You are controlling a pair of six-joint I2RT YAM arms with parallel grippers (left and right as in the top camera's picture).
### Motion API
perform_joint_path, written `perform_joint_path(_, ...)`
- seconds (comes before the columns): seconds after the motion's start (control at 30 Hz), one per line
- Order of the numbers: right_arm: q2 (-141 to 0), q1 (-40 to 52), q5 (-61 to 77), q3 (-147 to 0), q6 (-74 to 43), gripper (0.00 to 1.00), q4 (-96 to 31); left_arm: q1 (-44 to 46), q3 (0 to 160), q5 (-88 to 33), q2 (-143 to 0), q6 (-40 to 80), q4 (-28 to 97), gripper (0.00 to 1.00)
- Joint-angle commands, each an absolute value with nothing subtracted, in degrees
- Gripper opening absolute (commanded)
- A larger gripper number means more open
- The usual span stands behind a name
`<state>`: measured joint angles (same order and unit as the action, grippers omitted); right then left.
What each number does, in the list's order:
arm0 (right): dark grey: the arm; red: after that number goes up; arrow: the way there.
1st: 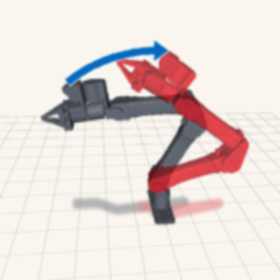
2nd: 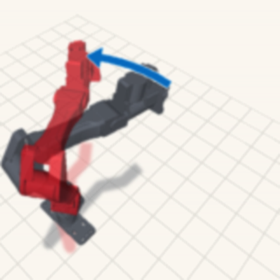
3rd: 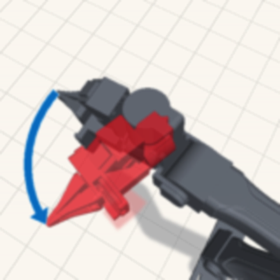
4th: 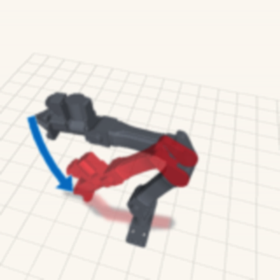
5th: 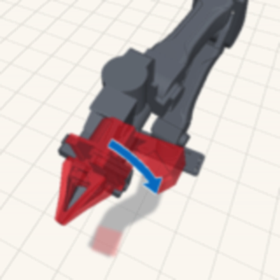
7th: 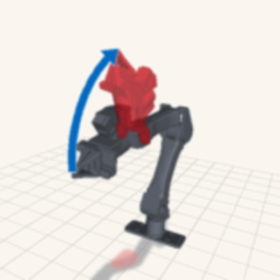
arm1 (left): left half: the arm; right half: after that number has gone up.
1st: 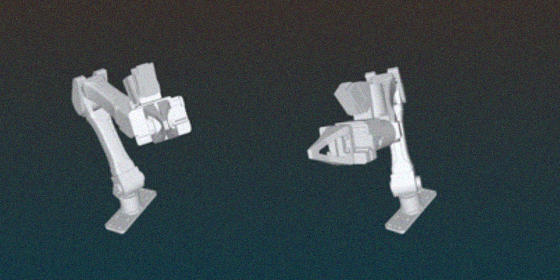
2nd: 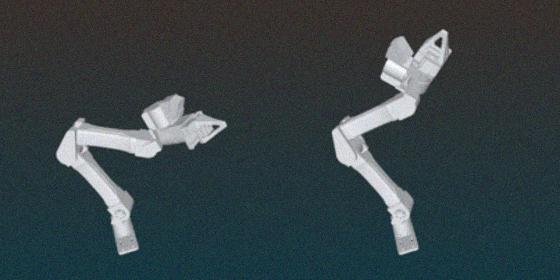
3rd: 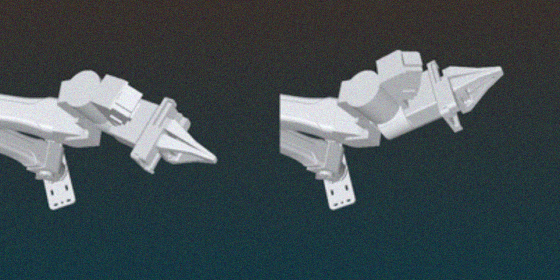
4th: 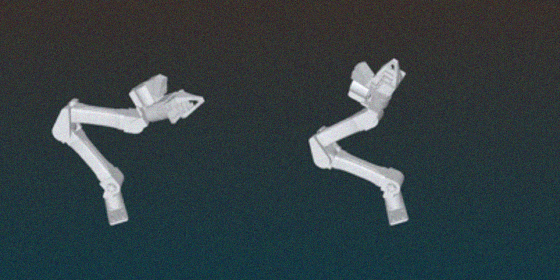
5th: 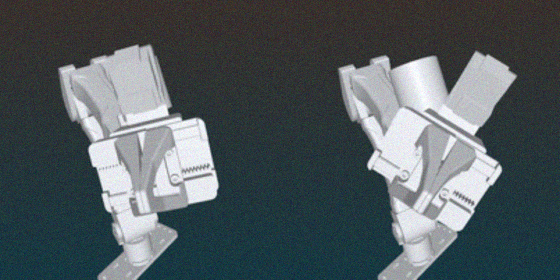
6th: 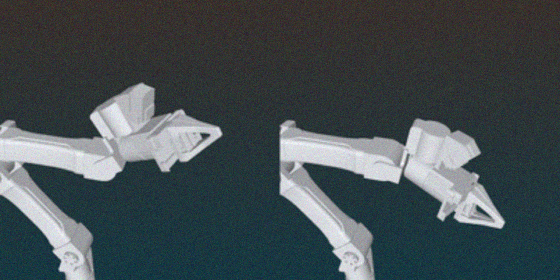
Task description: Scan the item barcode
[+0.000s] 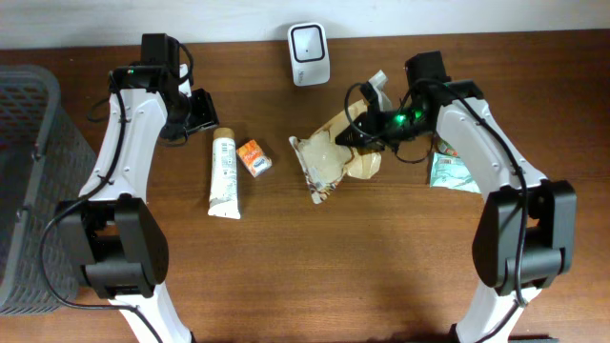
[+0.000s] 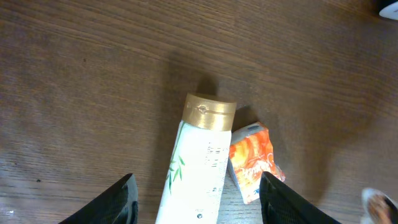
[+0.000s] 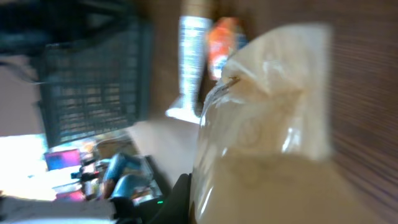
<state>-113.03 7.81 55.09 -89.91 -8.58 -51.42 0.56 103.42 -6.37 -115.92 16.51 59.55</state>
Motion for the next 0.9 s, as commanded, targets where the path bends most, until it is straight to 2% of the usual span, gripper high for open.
perform_joint_path(0.0,-114.1,8.1,36.9,-89.8,-7.3,0.37,-55.4,0.5,104.3,-6.2,-114.6,16.4,59.7,0.61)
perform_joint_path(0.07,-114.1,7.1,29.3,-90.8,-6.8,0.55,-58.1,0.5,104.3,-6.2,-114.6,16.4,59.7,0.61)
perform_joint_path(0.1,-114.1,6.2,26.2,-92.3,-6.0,0.6,-60.5,0.5,104.3,-6.2,-114.6,16.4,59.7,0.61)
perform_joint_path(0.17,-114.1,4.8,18.1,-99.2,-3.9,0.61,-68.4,0.6,104.3,-6.2,-114.6,16.4,59.7,0.61)
perform_joint_path(0.3,-114.1,6.5,6.2,-112.3,-2.9,0.6,-79.6,1.9,104.0,-6.2,-114.7,16.4,59.6,0.61)
perform_joint_path(0.53,-119.9,15.4,6.8,-107.5,-1.7,0.36,-79.1,3.9,103.9,-6.2,-116.5,16.4,59.0,0.57)
perform_joint_path(0.73,-123.0,21.5,-3.9,-100.6,-6.7,0.37,-76.1,3.9,103.9,-6.2,-116.7,16.4,58.8,0.57)
perform_joint_path(0.87,-123.1,23.2,-0.5,-94.5,-7.1,0.37,-70.1,3.9,103.9,-6.2,-116.7,16.4,58.8,0.57)
